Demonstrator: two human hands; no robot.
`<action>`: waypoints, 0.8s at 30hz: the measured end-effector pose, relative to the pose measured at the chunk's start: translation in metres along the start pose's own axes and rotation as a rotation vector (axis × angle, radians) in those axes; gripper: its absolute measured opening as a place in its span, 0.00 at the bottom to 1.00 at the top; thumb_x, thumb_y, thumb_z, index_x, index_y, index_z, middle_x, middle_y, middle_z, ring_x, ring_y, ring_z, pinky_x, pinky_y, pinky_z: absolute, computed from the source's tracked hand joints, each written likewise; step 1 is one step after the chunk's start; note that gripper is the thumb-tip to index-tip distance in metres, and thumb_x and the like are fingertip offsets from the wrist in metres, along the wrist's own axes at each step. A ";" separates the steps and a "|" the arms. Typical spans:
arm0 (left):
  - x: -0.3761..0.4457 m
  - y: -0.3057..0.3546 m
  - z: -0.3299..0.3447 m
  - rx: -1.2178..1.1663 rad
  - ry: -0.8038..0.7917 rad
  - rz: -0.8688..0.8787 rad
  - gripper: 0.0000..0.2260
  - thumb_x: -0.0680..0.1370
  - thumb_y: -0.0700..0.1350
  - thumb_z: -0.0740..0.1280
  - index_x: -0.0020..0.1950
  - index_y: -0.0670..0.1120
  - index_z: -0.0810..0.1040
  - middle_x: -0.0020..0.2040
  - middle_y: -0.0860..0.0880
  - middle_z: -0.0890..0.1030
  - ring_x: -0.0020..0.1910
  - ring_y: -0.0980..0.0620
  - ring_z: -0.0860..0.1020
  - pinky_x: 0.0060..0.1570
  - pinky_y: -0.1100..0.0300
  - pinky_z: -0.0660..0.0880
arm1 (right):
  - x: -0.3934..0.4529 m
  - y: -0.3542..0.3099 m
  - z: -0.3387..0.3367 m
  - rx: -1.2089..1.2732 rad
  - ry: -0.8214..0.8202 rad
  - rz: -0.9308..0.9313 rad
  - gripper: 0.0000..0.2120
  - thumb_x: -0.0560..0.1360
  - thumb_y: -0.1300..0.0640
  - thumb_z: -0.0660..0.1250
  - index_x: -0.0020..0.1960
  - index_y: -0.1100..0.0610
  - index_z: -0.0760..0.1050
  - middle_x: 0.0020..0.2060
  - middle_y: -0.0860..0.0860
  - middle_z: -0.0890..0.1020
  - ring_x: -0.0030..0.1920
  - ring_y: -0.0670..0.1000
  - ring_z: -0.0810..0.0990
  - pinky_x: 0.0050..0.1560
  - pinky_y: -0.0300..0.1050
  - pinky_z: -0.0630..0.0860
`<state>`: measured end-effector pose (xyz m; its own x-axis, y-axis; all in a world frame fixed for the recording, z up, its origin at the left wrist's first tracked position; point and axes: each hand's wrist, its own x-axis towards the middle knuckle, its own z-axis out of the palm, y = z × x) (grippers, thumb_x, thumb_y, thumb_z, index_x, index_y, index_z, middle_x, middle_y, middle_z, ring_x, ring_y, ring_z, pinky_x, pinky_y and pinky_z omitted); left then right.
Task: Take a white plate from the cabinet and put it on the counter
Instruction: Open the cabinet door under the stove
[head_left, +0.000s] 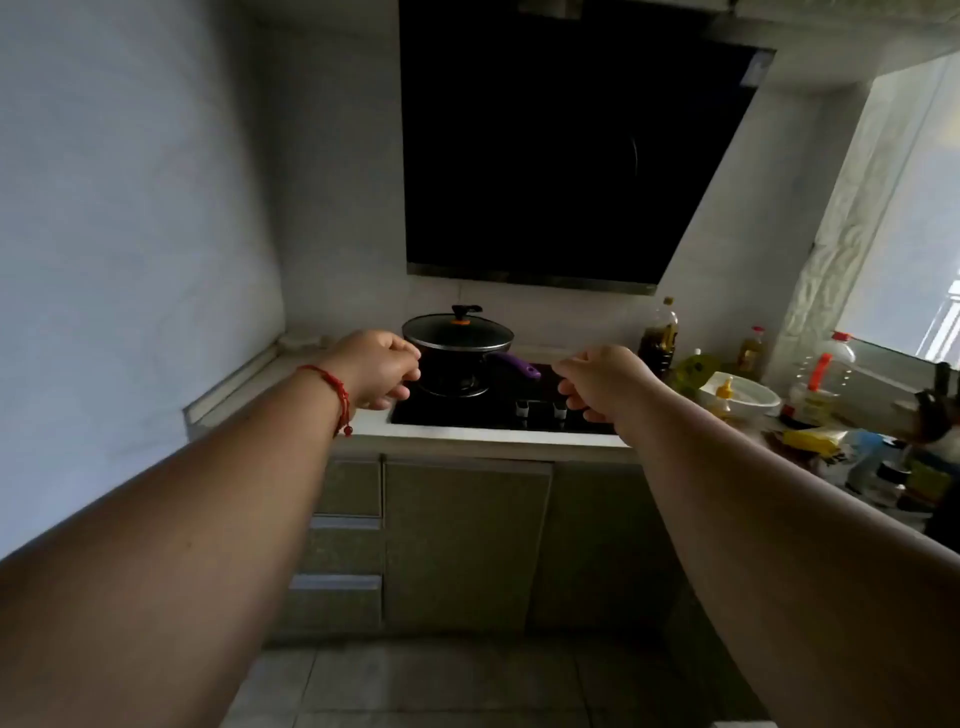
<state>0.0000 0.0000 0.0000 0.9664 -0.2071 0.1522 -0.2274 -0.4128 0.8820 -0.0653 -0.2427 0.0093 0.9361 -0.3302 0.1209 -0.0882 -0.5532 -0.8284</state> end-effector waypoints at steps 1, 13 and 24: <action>0.003 -0.002 0.007 0.004 -0.012 -0.016 0.05 0.75 0.45 0.61 0.43 0.52 0.75 0.45 0.50 0.81 0.41 0.51 0.79 0.37 0.57 0.75 | 0.003 0.006 -0.001 -0.003 -0.009 0.022 0.08 0.75 0.52 0.63 0.40 0.54 0.75 0.35 0.51 0.79 0.35 0.49 0.76 0.32 0.41 0.71; 0.108 -0.061 0.055 -0.014 -0.118 -0.088 0.05 0.74 0.44 0.60 0.44 0.53 0.75 0.45 0.50 0.81 0.41 0.52 0.79 0.35 0.59 0.74 | 0.106 0.074 0.046 -0.034 -0.015 0.173 0.07 0.76 0.53 0.62 0.43 0.55 0.76 0.35 0.50 0.78 0.34 0.49 0.74 0.29 0.40 0.68; 0.222 -0.174 0.142 -0.011 -0.342 -0.240 0.10 0.76 0.44 0.60 0.56 0.48 0.75 0.50 0.48 0.79 0.48 0.49 0.79 0.43 0.59 0.78 | 0.211 0.175 0.117 0.019 0.059 0.454 0.07 0.75 0.52 0.64 0.48 0.54 0.77 0.34 0.50 0.80 0.33 0.49 0.76 0.33 0.43 0.72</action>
<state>0.2369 -0.0999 -0.1826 0.8957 -0.3899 -0.2136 0.0022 -0.4764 0.8792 0.1564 -0.3200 -0.1742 0.7831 -0.5793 -0.2263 -0.4782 -0.3282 -0.8146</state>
